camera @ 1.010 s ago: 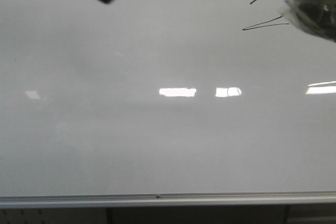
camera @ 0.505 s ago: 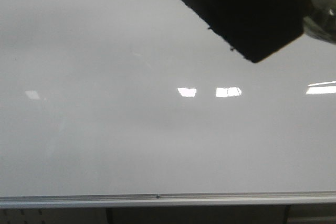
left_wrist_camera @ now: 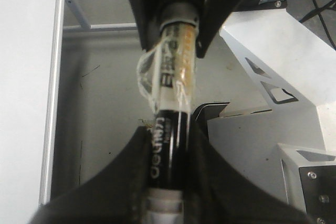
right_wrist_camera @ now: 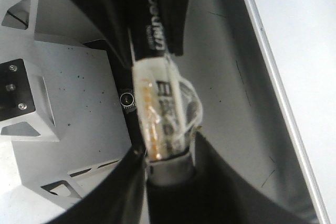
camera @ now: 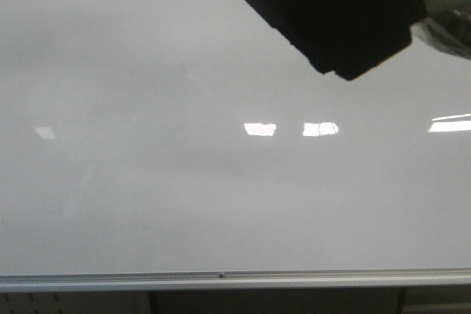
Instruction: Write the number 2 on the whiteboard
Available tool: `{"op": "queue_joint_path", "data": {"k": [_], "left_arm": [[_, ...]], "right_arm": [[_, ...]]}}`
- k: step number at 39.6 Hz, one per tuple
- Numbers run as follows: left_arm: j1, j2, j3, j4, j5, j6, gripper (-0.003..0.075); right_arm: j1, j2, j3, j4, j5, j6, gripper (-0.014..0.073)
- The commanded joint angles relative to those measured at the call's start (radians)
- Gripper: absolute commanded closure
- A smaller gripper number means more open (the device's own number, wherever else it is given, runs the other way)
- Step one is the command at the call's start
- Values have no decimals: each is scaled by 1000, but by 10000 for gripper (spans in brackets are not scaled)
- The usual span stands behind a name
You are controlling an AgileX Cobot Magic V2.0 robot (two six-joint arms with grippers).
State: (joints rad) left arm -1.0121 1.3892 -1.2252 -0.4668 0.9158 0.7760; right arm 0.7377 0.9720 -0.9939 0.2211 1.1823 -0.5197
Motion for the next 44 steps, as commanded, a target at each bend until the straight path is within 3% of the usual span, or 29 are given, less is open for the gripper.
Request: {"op": "queue_joint_path", "data": {"k": [1, 6, 13, 19, 22, 27, 31, 36, 41, 44], "left_arm": [[-3, -34, -34, -8, -56, -30, 739], [-3, -57, -34, 128, -56, -145, 739], [-3, -136, -17, 523, -54, -559, 739], [27, -229, 77, 815, -69, -859, 739], [111, -271, 134, 887, -107, -967, 739], [322, -317, 217, 871, -214, -1032, 739], [530, -321, 268, 776, -328, -1035, 739], [756, -315, 347, 633, -556, -1035, 739], [882, -315, 455, 566, -810, -1035, 739], [907, -302, 514, 564, -934, -1035, 739]], "right_arm": [[-2, -21, -32, -60, -10, 54, 181], [-30, -79, -32, -221, 14, 200, 144], [-96, -188, -32, -422, 12, 417, 144], [-115, -231, -32, -456, 1, 484, 147], [-115, -231, -31, -456, -1, 485, 147], [-115, -231, -30, -454, -5, 485, 147], [-115, -231, -30, -447, -5, 485, 147], [-115, -231, -30, -432, -16, 485, 147], [-115, -231, -30, -431, -36, 485, 147], [-115, -231, -30, -429, -45, 485, 147]]}}
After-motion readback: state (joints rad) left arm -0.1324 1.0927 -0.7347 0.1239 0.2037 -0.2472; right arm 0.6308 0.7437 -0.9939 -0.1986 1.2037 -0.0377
